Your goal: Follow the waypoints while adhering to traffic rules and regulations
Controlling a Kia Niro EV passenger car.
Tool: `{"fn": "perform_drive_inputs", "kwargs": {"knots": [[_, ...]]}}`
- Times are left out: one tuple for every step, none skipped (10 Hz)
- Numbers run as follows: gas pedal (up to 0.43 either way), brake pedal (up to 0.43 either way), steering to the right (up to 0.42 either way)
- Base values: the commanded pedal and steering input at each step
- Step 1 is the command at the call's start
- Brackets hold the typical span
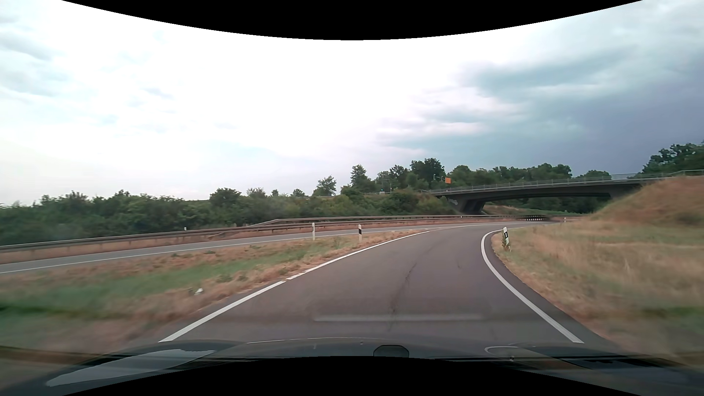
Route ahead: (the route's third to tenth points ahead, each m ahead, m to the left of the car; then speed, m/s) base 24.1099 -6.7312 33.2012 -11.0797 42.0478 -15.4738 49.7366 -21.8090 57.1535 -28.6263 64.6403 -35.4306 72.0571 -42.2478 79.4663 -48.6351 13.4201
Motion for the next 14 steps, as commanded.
{"fn": "perform_drive_inputs", "kwargs": {"knots": [[0.138, 0.0, 0.095], [0.138, 0.0, 0.095], [0.138, 0.0, 0.095], [0.138, 0.0, 0.095], [0.138, 0.0, 0.095], [0.138, 0.0, 0.095], [0.138, 0.0, 0.094], [0.15, 0.0, 0.093], [0.15, 0.0, 0.091], [0.15, 0.0, 0.088], [0.169, 0.0, 0.083], [0.189, 0.0, 0.08], [0.197, 0.0, 0.08], [0.22, 0.0, 0.08]]}}
